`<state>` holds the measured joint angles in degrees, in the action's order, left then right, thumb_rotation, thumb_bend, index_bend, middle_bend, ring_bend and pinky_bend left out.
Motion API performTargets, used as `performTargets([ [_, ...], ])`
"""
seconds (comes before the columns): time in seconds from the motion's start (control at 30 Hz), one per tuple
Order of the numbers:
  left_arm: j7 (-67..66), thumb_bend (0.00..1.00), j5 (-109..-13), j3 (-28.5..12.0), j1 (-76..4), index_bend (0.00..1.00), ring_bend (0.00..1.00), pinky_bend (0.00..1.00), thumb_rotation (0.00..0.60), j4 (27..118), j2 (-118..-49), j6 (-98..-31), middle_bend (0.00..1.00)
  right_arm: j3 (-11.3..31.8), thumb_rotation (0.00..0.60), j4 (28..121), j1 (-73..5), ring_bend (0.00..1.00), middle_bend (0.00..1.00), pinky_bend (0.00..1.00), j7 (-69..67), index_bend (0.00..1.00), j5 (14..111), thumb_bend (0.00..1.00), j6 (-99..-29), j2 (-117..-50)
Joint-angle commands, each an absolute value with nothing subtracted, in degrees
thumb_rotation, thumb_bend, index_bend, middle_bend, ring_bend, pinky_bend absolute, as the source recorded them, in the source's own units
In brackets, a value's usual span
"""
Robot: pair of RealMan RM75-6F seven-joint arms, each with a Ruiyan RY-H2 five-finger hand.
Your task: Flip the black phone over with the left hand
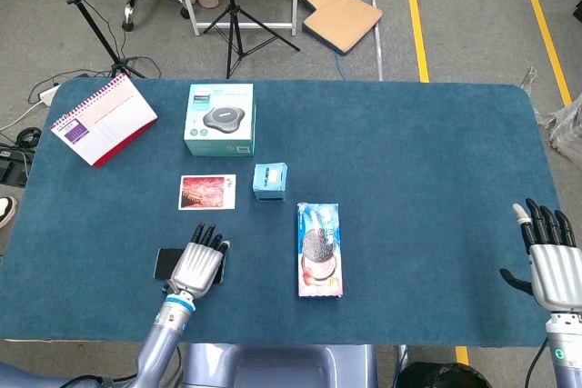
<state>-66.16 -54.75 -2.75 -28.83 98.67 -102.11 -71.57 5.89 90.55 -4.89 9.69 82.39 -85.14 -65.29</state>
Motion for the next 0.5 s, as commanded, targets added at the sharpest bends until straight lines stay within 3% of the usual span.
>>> performTargets([
  [0.03,-67.3,0.13,-54.1,-2.5,-29.3,0.24,0.0,0.0,0.6,97.9,-102.9,-72.2,0.2,6.0,0.6,90.6,-4.8,0.0,0.0,0.0,9.7,0.01,82.2,0.0,-85.2,-65.2],
  [0.17,-67.9,0.15,-53.0,-2.3,-29.6,0.26,0.0,0.0,0.6,97.5,-103.4,-72.4,0.23,6.0,0.6,90.7,-4.8,0.0,0.0,0.0,9.6,0.01,82.3,0.0,-85.3,-65.2],
  [0.33,-67.6,0.24,-52.3,-2.1,-29.7,0.37,0.0,0.0,0.6,97.3,-103.3,-72.8,0.32,5.9,0.6,90.8,-4.9,0.0,0.0,0.0,9.6,0.01,82.4,0.0,-85.2,-65.3],
  [0.5,-66.7,0.25,-52.5,-2.1,-29.8,0.4,0.0,0.0,0.6,97.9,-102.5,-73.3,0.36,5.8,0.6,90.8,-4.9,0.0,0.0,0.0,9.7,0.01,82.4,0.0,-85.2,-65.3],
])
